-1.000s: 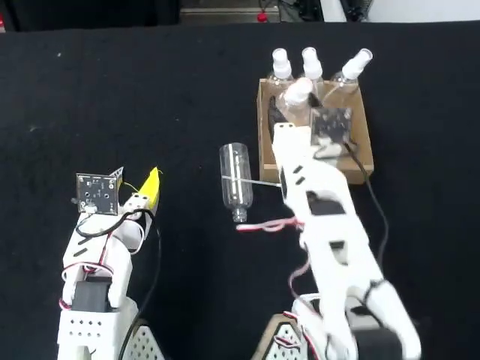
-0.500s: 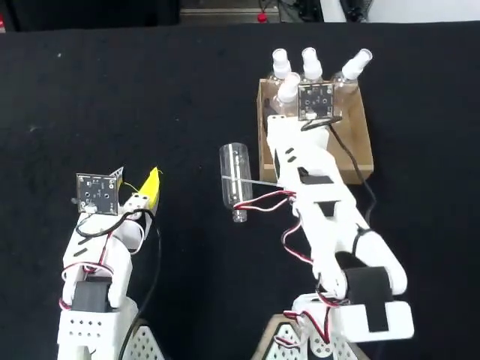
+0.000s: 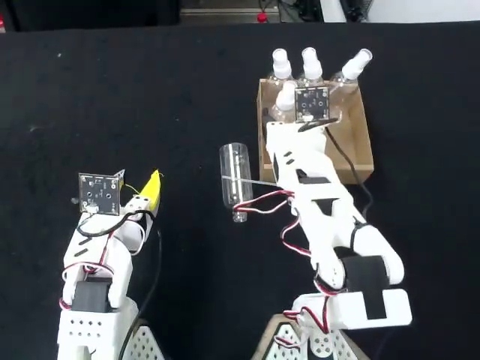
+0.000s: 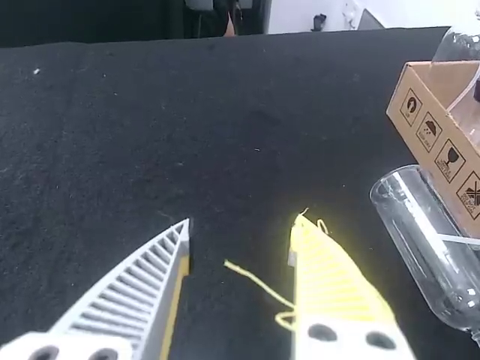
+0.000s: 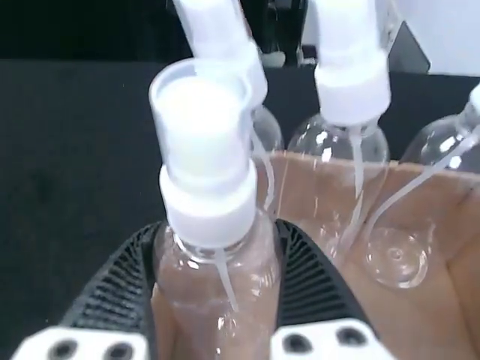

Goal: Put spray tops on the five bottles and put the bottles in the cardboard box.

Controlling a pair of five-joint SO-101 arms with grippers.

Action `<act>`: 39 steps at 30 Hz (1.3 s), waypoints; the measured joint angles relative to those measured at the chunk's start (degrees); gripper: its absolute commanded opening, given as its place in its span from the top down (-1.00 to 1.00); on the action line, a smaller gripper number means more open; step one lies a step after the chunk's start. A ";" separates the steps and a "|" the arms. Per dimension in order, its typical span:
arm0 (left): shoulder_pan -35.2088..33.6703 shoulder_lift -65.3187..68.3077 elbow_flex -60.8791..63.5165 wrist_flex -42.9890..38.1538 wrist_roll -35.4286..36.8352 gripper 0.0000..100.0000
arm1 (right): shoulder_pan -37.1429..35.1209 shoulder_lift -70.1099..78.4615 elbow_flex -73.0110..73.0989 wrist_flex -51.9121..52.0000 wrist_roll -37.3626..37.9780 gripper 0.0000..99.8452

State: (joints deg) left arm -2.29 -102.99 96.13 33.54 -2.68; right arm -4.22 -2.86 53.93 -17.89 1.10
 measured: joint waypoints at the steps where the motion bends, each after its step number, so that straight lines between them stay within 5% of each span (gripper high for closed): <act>1: 0.00 0.00 0.00 0.00 0.00 0.58 | 0.00 0.18 0.00 0.00 0.00 0.98; 39: 0.35 0.00 0.00 0.00 0.00 0.58 | -1.76 1.76 -0.09 -0.35 0.00 0.97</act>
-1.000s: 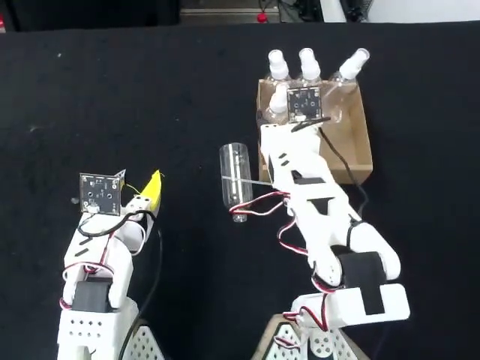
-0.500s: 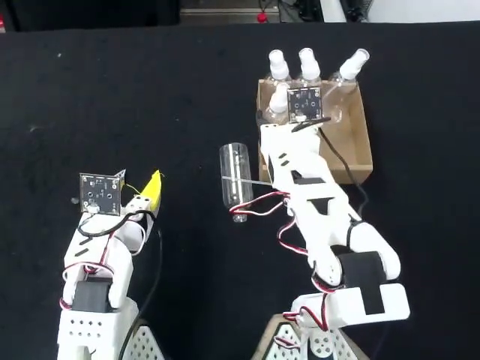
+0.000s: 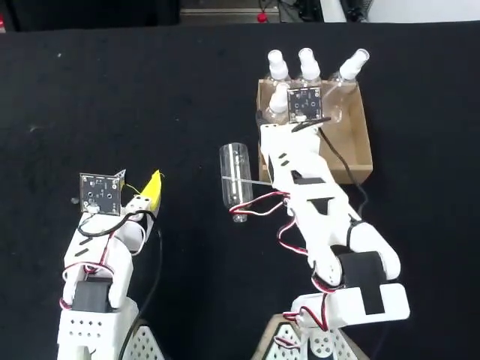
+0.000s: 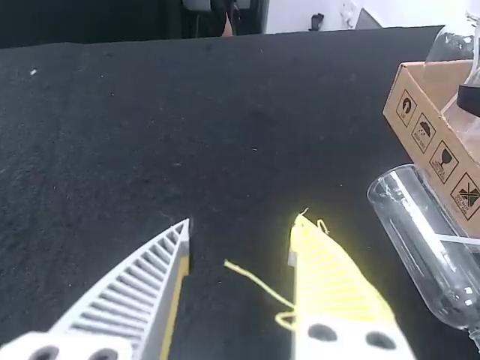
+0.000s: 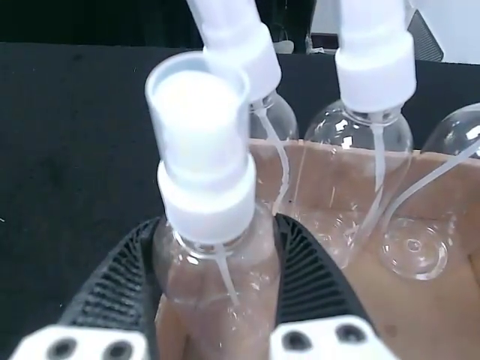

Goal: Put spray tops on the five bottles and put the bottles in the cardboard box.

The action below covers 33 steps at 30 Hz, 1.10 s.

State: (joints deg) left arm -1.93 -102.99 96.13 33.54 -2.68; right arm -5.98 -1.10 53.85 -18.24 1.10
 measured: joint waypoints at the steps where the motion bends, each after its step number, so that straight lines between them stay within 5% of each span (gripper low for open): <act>1: 0.00 0.00 0.00 0.00 0.00 0.58 | 0.00 0.00 0.00 0.00 0.00 0.97; 33: 0.00 0.00 0.00 0.00 0.00 0.58 | -0.18 -5.36 5.45 -0.09 0.00 0.97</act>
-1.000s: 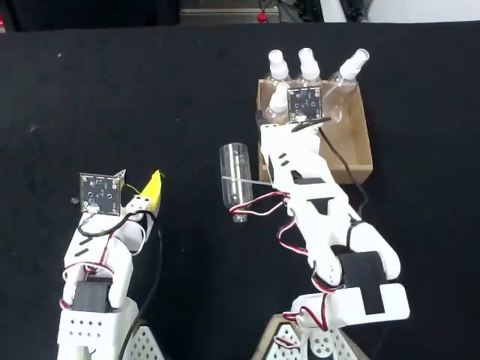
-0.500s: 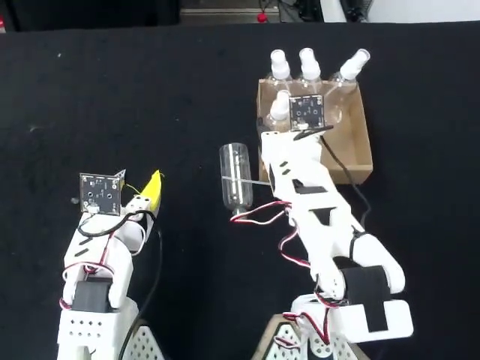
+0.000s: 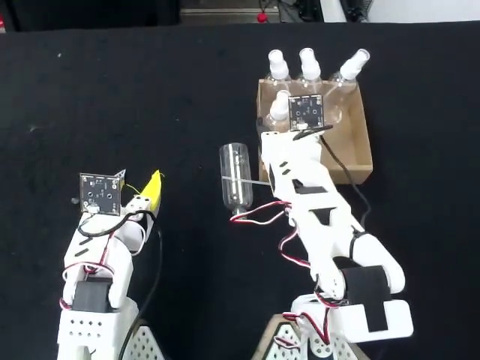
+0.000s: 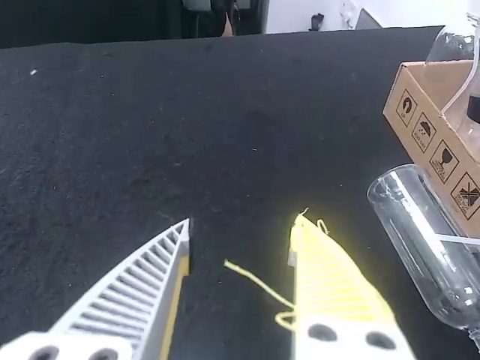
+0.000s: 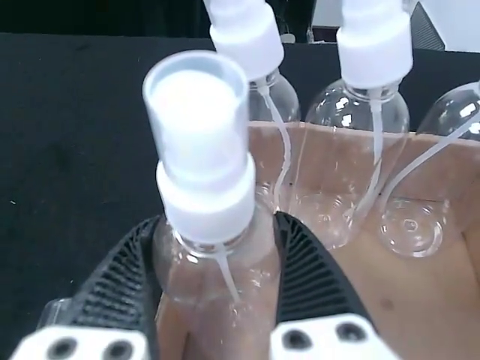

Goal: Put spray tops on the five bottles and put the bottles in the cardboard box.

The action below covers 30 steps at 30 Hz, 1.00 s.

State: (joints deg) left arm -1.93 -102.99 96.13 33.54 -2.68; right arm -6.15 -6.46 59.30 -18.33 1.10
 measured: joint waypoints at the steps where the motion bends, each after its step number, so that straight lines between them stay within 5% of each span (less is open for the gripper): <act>1: 0.00 0.00 0.00 0.00 0.00 0.58 | 0.00 0.00 0.00 0.00 0.00 0.96; 8: 0.00 0.00 0.00 0.00 0.00 0.58 | -3.43 0.00 0.00 0.00 0.35 0.63; 24: 0.00 0.00 0.00 0.00 0.00 0.58 | -4.48 0.00 0.26 0.00 0.44 0.59; 30: 0.00 0.00 0.00 0.00 0.00 0.58 | -4.66 0.00 0.26 0.00 0.26 0.29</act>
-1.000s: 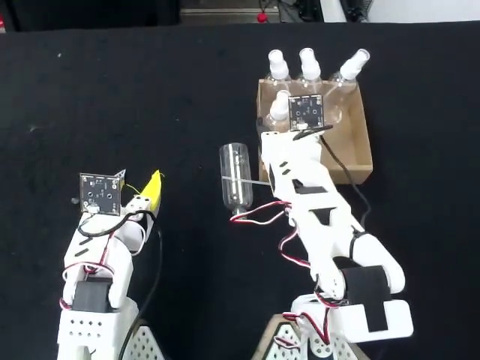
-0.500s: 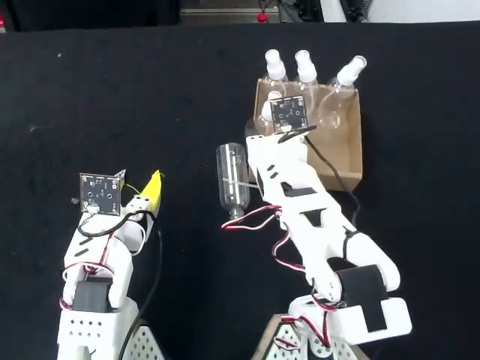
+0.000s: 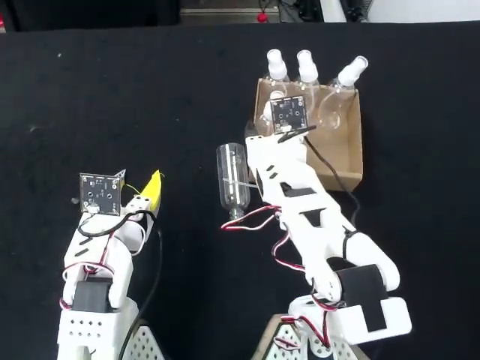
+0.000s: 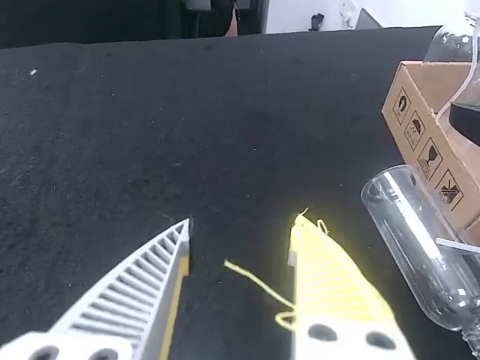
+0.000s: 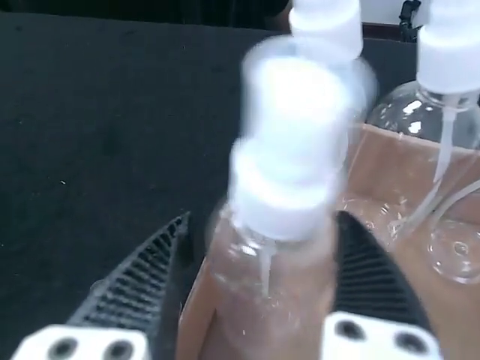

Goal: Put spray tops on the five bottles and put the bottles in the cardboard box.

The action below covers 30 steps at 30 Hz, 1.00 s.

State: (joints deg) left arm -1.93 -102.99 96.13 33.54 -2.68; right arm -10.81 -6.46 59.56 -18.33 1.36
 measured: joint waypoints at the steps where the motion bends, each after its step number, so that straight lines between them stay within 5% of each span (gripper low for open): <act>1: 0.00 0.00 0.00 0.00 0.00 0.58 | -0.09 0.00 0.00 0.00 0.00 0.29; 18: 0.00 0.00 0.00 0.00 0.00 0.58 | -0.35 -1.67 1.67 0.97 0.00 0.29; 30: 0.00 0.00 0.00 0.00 0.00 0.58 | -0.35 -20.57 2.81 24.70 0.00 0.29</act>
State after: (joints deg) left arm -1.93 -102.99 96.13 33.54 -2.68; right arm -11.16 -27.03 62.37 6.37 1.36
